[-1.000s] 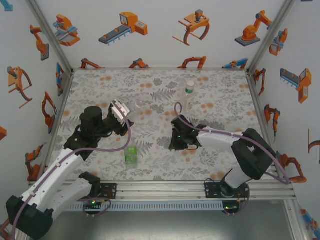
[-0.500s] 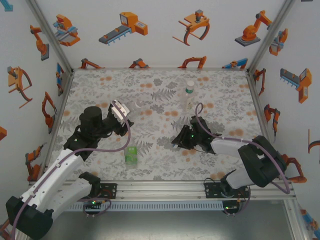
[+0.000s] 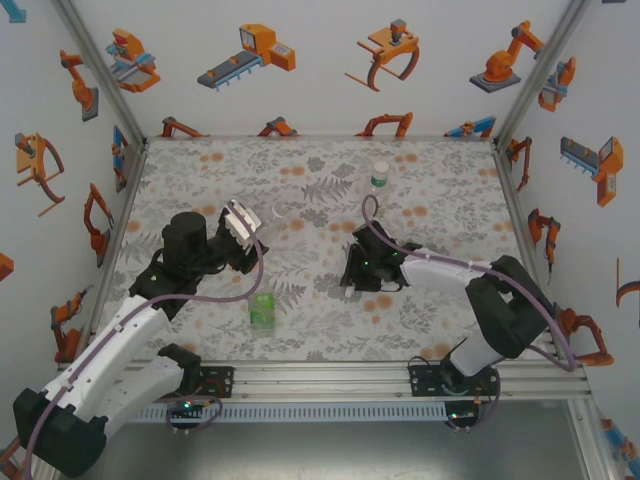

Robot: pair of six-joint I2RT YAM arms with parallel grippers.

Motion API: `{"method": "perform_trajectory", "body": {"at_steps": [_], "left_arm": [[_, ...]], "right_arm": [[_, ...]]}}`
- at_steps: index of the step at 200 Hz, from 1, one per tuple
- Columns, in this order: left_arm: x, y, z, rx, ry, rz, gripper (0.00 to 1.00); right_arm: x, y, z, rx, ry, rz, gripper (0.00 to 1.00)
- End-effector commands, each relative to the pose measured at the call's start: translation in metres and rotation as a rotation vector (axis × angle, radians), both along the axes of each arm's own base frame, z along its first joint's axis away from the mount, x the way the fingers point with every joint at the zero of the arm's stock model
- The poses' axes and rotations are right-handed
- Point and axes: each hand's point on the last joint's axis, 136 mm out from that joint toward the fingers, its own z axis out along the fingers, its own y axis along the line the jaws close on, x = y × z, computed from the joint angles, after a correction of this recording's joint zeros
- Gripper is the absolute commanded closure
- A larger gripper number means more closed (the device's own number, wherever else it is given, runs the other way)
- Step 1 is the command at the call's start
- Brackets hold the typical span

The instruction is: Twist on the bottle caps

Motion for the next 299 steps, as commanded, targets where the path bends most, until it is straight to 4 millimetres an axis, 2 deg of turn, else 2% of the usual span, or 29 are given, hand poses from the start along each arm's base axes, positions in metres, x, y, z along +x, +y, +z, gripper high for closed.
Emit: {"method": "perform_trajectory", "body": {"at_steps": [1, 55, 100, 135, 189, 225, 247, 270, 299], "left_arm": [[-0.002, -0.003, 0.011, -0.025, -0.020, -0.011, 1.00], [-0.002, -0.003, 0.013, -0.027, -0.019, -0.018, 1.00], [-0.004, -0.004, 0.014, -0.029, -0.019, -0.022, 1.00], [-0.004, -0.003, 0.015, -0.030, -0.022, -0.021, 1.00], [-0.004, -0.004, 0.015, -0.031, -0.019, -0.024, 1.00], [-0.005, -0.005, 0.015, -0.032, -0.015, -0.030, 1.00], [-0.004, -0.005, 0.015, -0.034, -0.018, -0.029, 1.00], [-0.004, -0.005, 0.013, -0.032, -0.010, -0.030, 1.00], [-0.005, -0.006, 0.016, -0.037, -0.017, -0.034, 1.00]], "right_arm": [[-0.026, -0.027, -0.030, -0.148, 0.111, 0.006, 0.55], [-0.025, -0.023, -0.013, -0.176, 0.127, 0.036, 0.56], [-0.023, -0.016, -0.016, -0.239, 0.138, 0.083, 0.59], [-0.022, -0.012, -0.018, -0.268, 0.135, 0.111, 0.64], [-0.016, -0.003, -0.012, -0.227, 0.107, 0.113, 0.76], [-0.015, 0.007, -0.008, -0.090, 0.062, 0.075, 0.80], [-0.011, 0.012, -0.008, 0.091, 0.017, 0.017, 0.80], [-0.008, 0.003, -0.017, 0.248, 0.007, -0.070, 0.80], [-0.017, -0.017, -0.042, 0.333, 0.067, -0.163, 0.79]]}}
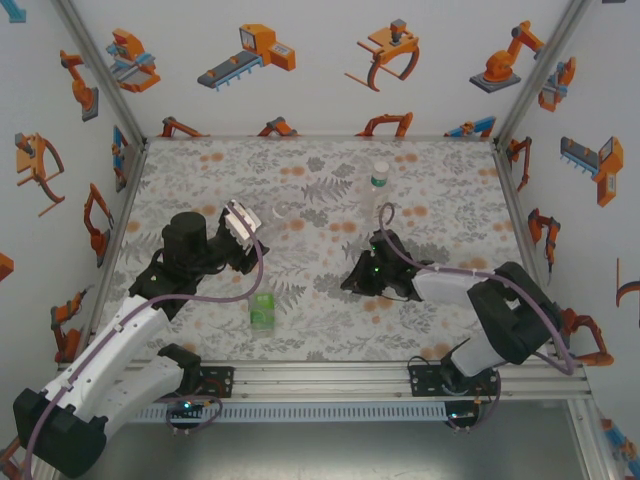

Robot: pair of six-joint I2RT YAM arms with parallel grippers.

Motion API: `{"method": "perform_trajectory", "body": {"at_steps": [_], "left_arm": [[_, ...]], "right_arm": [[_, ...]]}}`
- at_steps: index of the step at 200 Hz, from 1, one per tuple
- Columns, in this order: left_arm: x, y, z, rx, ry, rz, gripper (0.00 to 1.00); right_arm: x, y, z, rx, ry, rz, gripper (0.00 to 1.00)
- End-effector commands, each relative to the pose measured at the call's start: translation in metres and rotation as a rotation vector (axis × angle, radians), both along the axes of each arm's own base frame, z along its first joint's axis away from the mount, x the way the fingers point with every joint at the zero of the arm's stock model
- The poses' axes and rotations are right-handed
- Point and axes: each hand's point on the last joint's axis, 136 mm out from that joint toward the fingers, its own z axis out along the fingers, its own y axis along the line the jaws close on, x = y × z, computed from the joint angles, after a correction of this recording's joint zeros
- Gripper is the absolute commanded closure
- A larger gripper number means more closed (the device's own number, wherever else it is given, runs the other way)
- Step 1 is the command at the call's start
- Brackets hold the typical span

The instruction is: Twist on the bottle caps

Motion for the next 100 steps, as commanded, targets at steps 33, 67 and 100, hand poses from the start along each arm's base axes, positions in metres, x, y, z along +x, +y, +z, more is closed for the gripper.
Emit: {"method": "perform_trajectory", "body": {"at_steps": [33, 67, 100], "left_arm": [[-0.004, -0.006, 0.014, -0.030, -0.010, -0.031, 1.00], [-0.002, -0.004, 0.013, -0.020, -0.014, -0.018, 1.00], [-0.002, -0.004, 0.013, -0.019, -0.014, -0.021, 1.00]], "right_arm": [[-0.029, -0.033, -0.057, -0.008, 0.186, -0.107, 0.69], [-0.039, -0.043, -0.064, -0.093, 0.242, -0.099, 0.62], [-0.040, -0.055, -0.054, -0.209, 0.247, -0.066, 0.58]]}}
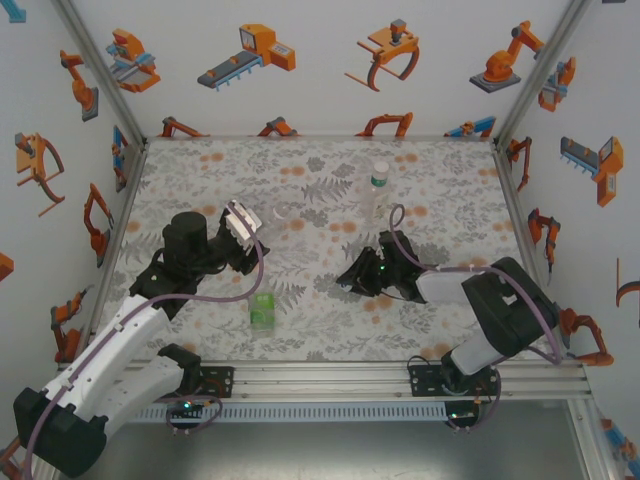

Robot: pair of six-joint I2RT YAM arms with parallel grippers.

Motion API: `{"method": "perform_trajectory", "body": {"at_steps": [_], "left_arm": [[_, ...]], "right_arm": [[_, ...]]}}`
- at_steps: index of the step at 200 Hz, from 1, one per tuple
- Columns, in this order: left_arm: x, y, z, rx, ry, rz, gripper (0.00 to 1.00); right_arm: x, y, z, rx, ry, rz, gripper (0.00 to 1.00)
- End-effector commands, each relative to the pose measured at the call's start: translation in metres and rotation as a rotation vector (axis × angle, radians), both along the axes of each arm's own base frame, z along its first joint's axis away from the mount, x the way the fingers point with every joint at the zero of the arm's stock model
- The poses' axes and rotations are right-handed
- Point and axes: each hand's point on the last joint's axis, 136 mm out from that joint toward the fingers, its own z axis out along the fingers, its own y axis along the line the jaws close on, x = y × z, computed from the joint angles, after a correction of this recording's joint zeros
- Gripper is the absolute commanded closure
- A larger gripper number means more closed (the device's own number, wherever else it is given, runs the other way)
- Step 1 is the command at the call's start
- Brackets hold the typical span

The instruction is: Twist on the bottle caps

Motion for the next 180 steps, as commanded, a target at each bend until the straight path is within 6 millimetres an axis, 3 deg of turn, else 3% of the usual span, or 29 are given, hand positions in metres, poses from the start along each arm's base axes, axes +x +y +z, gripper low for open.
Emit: {"method": "perform_trajectory", "body": {"at_steps": [1, 35, 114, 149, 180], "left_arm": [[-0.002, -0.003, 0.015, -0.021, -0.021, -0.014, 1.00], [-0.003, -0.003, 0.016, -0.025, -0.027, -0.017, 1.00], [-0.005, -0.001, 0.020, -0.021, -0.040, -0.015, 1.00], [-0.005, -0.001, 0.021, -0.026, -0.040, -0.017, 1.00], [-0.007, -0.001, 0.022, -0.033, -0.042, -0.023, 1.00]], "right_arm": [[-0.045, -0.057, -0.055, -0.335, 0.191, 0.005, 0.58], [-0.037, -0.063, -0.034, -0.420, 0.165, 0.039, 0.55], [-0.004, -0.043, 0.033, -0.605, 0.017, 0.164, 0.53], [0.003, -0.023, 0.044, -0.709, -0.027, 0.243, 0.52], [0.004, -0.002, 0.039, -0.765, -0.040, 0.306, 0.53]]}}
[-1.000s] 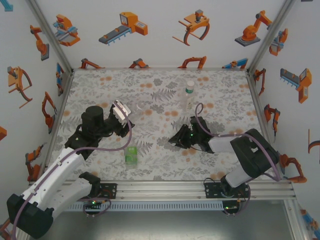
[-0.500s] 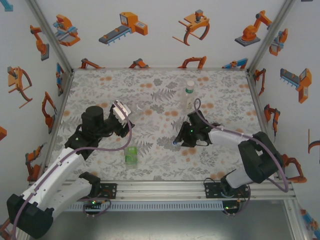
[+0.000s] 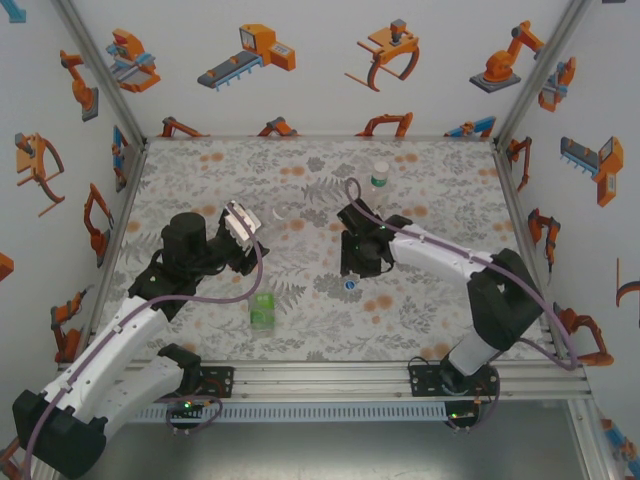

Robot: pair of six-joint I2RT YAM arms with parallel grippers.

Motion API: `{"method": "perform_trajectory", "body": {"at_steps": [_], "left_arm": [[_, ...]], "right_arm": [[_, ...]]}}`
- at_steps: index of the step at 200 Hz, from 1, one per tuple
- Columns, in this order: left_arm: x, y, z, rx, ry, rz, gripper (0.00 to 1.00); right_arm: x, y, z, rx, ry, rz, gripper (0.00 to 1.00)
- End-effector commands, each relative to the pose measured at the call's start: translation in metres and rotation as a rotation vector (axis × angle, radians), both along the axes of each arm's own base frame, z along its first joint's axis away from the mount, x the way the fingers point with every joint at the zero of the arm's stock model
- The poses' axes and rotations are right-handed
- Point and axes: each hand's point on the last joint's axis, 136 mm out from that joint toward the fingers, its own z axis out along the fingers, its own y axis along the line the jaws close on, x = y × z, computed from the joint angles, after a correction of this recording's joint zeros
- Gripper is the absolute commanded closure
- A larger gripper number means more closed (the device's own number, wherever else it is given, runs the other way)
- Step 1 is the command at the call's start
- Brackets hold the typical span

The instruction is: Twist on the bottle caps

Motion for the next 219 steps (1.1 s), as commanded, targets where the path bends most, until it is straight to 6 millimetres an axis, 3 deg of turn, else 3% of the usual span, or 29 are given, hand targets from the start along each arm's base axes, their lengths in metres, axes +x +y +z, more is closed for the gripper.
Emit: {"method": "perform_trajectory", "body": {"at_steps": [1, 72, 219], "left_arm": [[-0.005, -0.003, 0.021, -0.032, -0.040, -0.021, 1.00], [-0.006, -0.004, 0.023, -0.039, -0.042, -0.029, 1.00], [-0.004, -0.005, 0.020, -0.036, -0.029, -0.031, 1.00]], "right_arm": [[-0.007, -0.006, -0.010, -0.131, 0.022, 0.049, 0.53], [-0.009, 0.007, -0.037, -0.153, 0.053, 0.078, 0.54], [-0.006, 0.008, -0.054, -0.180, 0.052, 0.109, 0.59]]}}
